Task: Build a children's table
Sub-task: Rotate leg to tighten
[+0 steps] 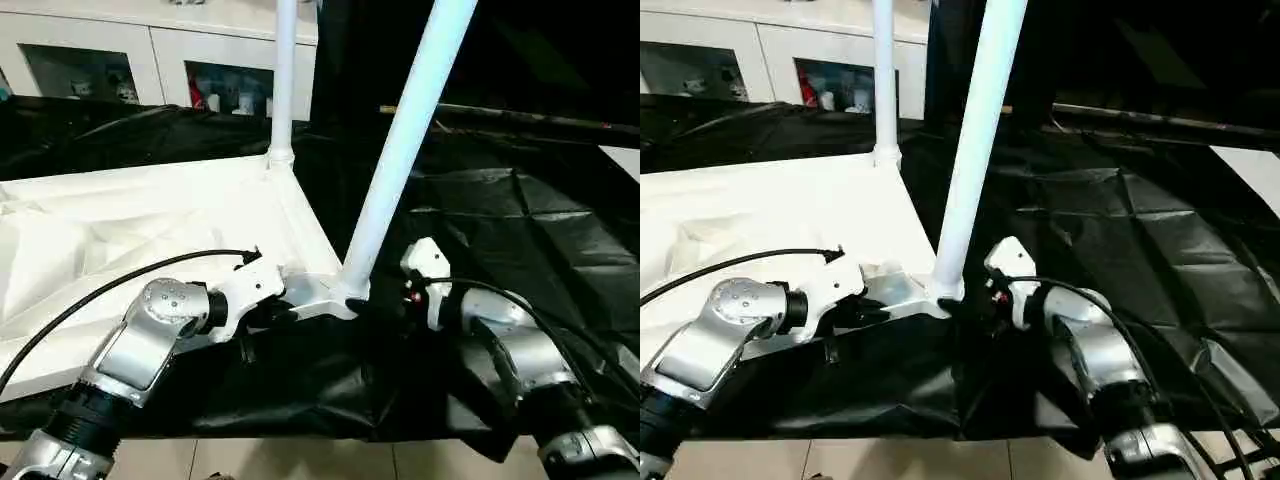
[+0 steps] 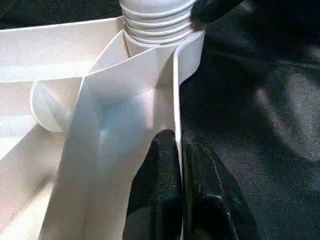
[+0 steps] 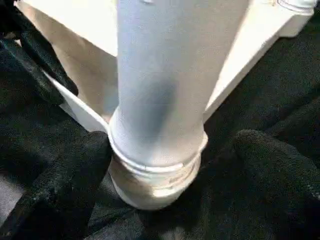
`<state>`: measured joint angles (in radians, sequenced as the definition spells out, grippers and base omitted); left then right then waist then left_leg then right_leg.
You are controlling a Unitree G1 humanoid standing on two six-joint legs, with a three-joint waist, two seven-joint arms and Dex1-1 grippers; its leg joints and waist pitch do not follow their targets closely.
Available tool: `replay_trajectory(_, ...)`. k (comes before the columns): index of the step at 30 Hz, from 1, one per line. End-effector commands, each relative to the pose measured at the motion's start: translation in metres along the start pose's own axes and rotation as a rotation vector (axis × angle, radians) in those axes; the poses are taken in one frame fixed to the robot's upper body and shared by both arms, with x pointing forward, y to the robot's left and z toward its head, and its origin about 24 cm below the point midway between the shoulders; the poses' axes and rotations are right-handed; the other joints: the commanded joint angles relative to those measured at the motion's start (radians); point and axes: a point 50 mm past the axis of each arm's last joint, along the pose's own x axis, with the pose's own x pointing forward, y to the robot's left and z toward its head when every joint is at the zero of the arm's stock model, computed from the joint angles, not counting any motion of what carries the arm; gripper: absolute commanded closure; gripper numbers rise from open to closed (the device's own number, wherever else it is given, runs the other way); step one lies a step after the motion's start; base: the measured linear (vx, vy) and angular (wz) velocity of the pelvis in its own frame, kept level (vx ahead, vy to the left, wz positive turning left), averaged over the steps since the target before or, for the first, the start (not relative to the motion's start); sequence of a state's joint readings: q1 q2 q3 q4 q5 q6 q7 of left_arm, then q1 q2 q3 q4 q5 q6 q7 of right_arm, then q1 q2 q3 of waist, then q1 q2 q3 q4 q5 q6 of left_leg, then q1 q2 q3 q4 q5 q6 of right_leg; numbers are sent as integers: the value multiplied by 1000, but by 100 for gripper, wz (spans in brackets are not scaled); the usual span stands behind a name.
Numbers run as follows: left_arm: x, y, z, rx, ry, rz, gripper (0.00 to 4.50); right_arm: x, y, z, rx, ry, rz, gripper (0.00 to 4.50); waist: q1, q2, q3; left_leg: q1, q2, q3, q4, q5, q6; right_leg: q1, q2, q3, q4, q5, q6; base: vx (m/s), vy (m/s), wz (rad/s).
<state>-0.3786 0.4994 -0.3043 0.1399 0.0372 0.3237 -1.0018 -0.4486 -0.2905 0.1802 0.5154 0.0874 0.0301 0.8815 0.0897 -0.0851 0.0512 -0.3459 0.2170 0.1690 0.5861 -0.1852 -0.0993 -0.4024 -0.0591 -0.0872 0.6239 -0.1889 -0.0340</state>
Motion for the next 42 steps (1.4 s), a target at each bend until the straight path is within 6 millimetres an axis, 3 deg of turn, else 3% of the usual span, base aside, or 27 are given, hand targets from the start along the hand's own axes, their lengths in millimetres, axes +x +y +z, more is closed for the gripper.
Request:
replay_trajectory(1, 6, -5, -1, 8, -21, -51, 448, 1, -4, 1, -9, 11, -28, 13, 3, 7, -51, 0, 17, -3, -70, -222, 11, 44, -81, 57, -97, -380, -98, 0, 0, 0)
replay_trajectory(10, 5, -4, -6, -4, -12, -73, 448, 12, -1, 5, 30, -50, 5, 13, 5, 8, -53, -2, 21, -4, -72, -219, 6, 45, -83, 58, -91, -351, -110, 0, 0, 0)
replay_trajectory(11, 5, -5, -6, -23, -21, -87, 450, 13, -1, 6, 34, -62, 5, 29, 5, 4, -53, -1, 20, -3, -72, -217, 7, 45, -84, 59, -91, -346, -113, 0, 0, 0)
replay_trajectory(31, 4, -1, -10, -118, -32, -124, 450, 17, 0, -2, 60, -55, 4, 174, 5, 7, -51, -1, 20, -3, -73, -215, 7, 44, -85, 59, -93, -370, -108, 0, 0, 0)
replay_trajectory(34, 10, 4, -10, -149, -17, -59, 450, 20, -5, -9, 80, -21, -124, 176, 2, 6, -49, 1, 17, -3, -73, -234, -5, 42, -85, 58, -97, -415, -101, 0, 0, 0)
replay_trajectory(35, 18, 10, -8, -174, -13, 21, 450, 24, -9, -15, 125, 3, -251, 176, 1, 5, -47, 4, 17, -3, -73, -249, -7, 38, -86, 58, -102, -447, -92, 0, 0, 0)
replay_trajectory(37, 25, 13, -5, -195, -11, 73, 450, 28, -11, -19, 178, 18, -343, 177, -3, 5, -44, 10, 14, -5, -74, -274, -20, 34, -87, 55, -111, -521, -70, 0, 0, 0)
replay_trajectory(38, 35, 19, -1, -224, -10, 152, 450, 34, -11, -23, 249, 43, -452, 177, -4, 5, -46, 8, 13, -7, -74, -274, -23, 37, -89, 56, -112, -531, -56, 0, 0, 0)
replay_trajectory(40, 47, 24, 6, -241, -9, 217, 450, 42, -8, -25, 290, 72, -534, 177, -5, 6, -46, 18, 12, -8, -74, -293, -29, 28, -84, 55, -112, -523, -48, 0, 0, 0)
replay_trajectory(41, 59, 26, 16, -242, -16, 260, 450, 53, -3, -23, 308, 95, -587, 177, -4, 4, -48, 18, 8, -8, -73, -302, -25, 29, -85, 54, -113, -529, -39, 0, 0, 0)
replay_trajectory(42, 59, 26, 16, -242, -16, 260, 450, 53, -3, -23, 308, 95, -587, 177, -5, 4, -48, 17, 8, -8, -74, -298, -23, 28, -86, 54, -114, -527, -37, 0, 0, 0)
